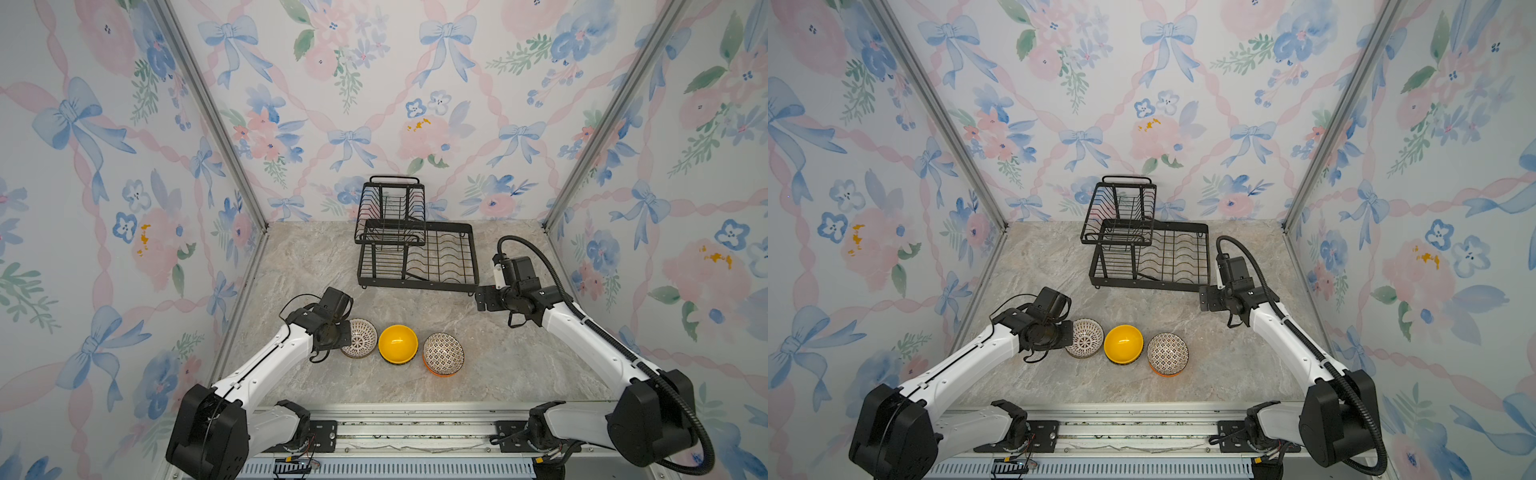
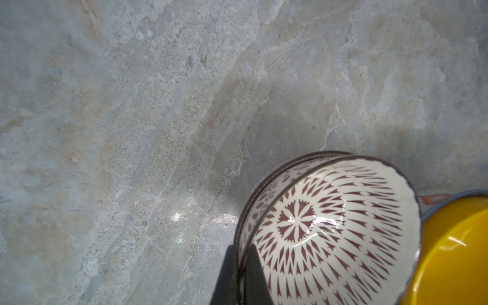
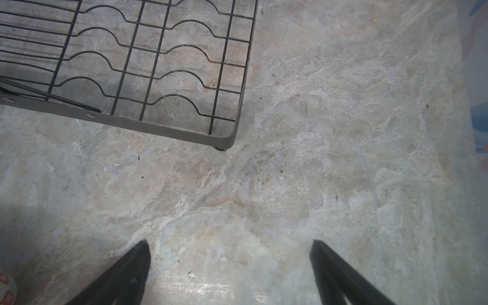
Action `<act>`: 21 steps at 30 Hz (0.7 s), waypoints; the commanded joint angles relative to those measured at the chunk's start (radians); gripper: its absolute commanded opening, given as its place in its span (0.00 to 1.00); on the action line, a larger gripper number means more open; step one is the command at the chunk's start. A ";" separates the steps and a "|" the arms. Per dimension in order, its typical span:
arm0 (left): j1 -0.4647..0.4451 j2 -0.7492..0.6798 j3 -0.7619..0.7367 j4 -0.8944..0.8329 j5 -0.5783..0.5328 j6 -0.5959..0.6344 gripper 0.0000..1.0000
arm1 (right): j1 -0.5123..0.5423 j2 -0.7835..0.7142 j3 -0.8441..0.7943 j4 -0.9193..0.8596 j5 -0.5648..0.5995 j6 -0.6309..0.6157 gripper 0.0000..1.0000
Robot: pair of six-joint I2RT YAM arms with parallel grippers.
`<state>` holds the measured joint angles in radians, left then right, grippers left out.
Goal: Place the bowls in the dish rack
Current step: 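Lower left gripper onto the white maroon-patterned bowl's rim and close it, then lift the bowl with the left gripper and tilt it toward the rack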
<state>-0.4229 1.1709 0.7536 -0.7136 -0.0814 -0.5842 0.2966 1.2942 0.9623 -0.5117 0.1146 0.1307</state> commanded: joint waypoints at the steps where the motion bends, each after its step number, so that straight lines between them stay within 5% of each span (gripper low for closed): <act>1: -0.005 -0.036 0.043 -0.017 0.000 0.020 0.00 | 0.001 -0.021 -0.006 0.004 -0.007 0.001 0.97; 15: -0.026 -0.096 0.204 -0.084 -0.082 0.081 0.00 | 0.006 -0.051 0.012 -0.015 -0.049 0.003 0.97; 21: -0.152 -0.093 0.266 -0.032 -0.207 0.115 0.00 | 0.027 -0.061 0.030 -0.020 -0.083 0.002 0.97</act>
<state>-0.5201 1.1000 0.9798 -0.7979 -0.2092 -0.5003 0.3012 1.2488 0.9642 -0.5129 0.0647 0.1307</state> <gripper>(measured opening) 0.049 0.967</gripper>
